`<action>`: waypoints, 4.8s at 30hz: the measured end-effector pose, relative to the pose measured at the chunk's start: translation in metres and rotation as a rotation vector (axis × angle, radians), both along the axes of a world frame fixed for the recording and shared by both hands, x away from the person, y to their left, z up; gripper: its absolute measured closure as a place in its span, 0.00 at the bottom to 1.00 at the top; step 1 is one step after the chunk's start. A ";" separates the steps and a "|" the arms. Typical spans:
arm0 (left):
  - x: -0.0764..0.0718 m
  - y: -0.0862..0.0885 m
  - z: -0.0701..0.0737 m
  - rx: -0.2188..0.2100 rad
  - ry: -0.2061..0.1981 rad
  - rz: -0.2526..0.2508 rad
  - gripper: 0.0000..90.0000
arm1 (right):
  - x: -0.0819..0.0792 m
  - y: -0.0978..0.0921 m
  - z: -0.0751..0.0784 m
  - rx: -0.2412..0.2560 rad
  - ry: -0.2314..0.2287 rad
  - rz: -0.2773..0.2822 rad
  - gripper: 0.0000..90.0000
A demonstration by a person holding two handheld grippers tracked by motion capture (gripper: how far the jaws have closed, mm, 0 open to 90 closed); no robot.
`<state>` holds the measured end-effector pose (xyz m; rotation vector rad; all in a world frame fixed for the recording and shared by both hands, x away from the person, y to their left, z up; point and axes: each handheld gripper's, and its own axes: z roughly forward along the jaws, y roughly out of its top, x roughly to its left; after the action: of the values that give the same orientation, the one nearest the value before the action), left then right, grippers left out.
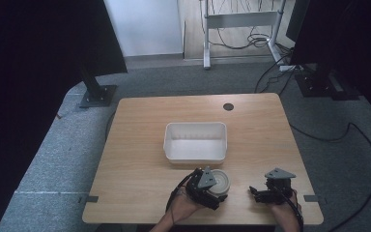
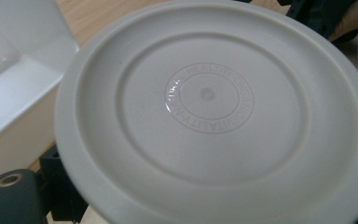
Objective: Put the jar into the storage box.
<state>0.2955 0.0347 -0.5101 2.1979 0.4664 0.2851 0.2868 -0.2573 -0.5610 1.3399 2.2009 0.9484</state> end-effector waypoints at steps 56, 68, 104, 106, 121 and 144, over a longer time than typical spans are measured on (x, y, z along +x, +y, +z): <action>0.095 0.029 0.029 -0.032 -0.072 0.239 0.11 | 0.000 0.000 0.000 0.000 0.001 -0.001 0.02; 0.109 0.025 0.022 -0.022 -0.081 0.273 0.11 | 0.000 0.000 0.000 0.000 0.001 -0.001 0.02; 0.131 0.022 -0.015 0.028 0.034 0.397 0.11 | 0.000 0.000 0.000 0.000 0.001 0.000 0.02; 0.131 0.021 -0.015 0.042 0.030 0.397 0.11 | 0.000 0.000 0.000 0.000 0.001 0.000 0.02; 0.128 0.020 -0.011 0.046 0.010 0.393 0.05 | 0.000 0.000 0.000 0.000 0.001 0.000 0.02; 0.115 0.033 0.005 0.009 -0.004 0.369 0.04 | 0.000 0.000 0.000 0.000 0.001 0.000 0.02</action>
<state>0.4106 0.0677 -0.5053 2.1101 0.8714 0.4883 0.2867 -0.2572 -0.5610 1.3401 2.2020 0.9479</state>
